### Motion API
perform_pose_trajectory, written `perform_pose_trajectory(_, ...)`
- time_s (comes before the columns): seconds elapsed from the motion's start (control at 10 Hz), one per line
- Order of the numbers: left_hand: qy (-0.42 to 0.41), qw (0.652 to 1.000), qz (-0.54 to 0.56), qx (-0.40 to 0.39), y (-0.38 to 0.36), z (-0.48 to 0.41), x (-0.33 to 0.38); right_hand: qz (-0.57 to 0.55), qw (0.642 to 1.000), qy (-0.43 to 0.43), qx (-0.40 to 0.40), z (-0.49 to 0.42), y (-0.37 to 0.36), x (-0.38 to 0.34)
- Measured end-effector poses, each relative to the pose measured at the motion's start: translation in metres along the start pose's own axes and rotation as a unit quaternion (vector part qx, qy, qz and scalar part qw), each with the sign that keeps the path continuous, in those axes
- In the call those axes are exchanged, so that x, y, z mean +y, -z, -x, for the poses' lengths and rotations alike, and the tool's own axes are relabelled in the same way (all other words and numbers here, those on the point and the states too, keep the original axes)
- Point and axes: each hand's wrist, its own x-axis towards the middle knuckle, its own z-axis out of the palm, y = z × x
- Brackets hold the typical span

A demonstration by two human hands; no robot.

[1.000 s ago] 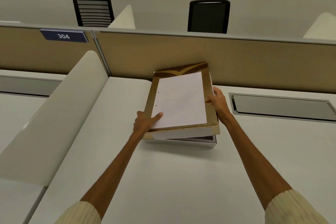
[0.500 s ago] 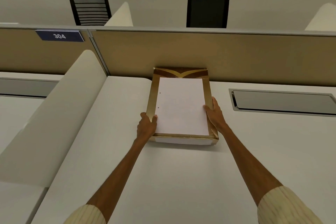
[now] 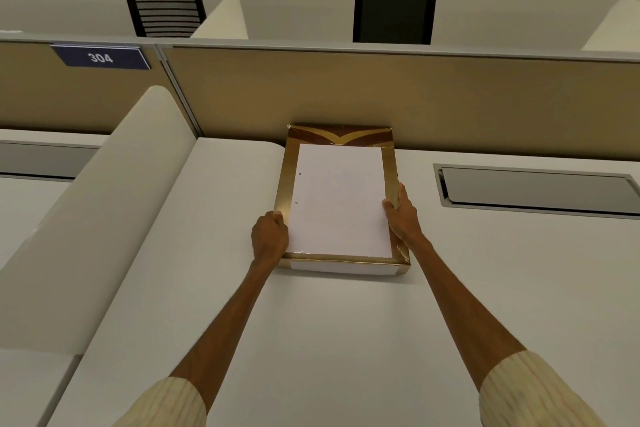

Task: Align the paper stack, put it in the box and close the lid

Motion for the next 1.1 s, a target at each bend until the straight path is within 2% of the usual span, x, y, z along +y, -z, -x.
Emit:
perform_pose_trajectory(0.5,-0.041,0.998,-0.039,0.004,-0.008,0.008,0.001,0.091,0.996,0.011,0.006,0.000,-0.007,0.001)
perform_pose_trajectory(0.7,-0.083,0.993,-0.063,0.048,-0.014,0.014,0.000,0.153,0.987,0.036,0.028,0.009,-0.010,0.006)
perform_pose_trajectory(0.9,-0.115,0.989,-0.091,-0.010,-0.015,0.011,-0.005,0.183,0.982,0.039,0.031,0.014,-0.010,0.008)
perform_pose_trajectory(1.1,-0.145,0.984,-0.103,0.007,-0.012,0.013,0.005,0.222,0.973,0.054,0.045,0.017,-0.007,0.003)
